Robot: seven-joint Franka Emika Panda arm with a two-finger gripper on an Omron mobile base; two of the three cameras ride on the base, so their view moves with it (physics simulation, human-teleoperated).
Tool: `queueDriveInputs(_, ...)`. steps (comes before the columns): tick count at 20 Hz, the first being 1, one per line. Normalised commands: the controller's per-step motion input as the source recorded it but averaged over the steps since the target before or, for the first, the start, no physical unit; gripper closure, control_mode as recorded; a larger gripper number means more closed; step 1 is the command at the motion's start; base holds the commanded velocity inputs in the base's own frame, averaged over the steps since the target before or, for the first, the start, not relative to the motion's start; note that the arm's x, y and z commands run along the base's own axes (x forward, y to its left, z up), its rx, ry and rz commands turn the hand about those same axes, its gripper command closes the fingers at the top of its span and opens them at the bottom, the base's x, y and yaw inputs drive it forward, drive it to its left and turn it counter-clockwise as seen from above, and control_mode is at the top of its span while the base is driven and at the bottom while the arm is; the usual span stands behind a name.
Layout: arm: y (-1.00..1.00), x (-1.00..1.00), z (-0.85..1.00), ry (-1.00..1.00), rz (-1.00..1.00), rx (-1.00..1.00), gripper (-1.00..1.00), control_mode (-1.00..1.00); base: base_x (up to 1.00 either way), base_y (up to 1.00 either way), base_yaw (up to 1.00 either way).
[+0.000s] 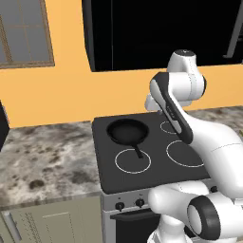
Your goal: Pick up the butter stick and place it in the pan. Then turn on the burner for the pan.
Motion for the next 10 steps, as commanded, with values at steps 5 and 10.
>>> queueDriveInputs(5, 0.0, 0.0, 0.0, 0.0, 0.0, 0.0, -1.0, 1.0, 0.0, -0.31, 0.0)
queueDriveInputs(10, 0.0, 0.0, 0.0, 0.0, 0.0, 0.0, -1.0, 1.0, 0.0, -0.63, -0.03)
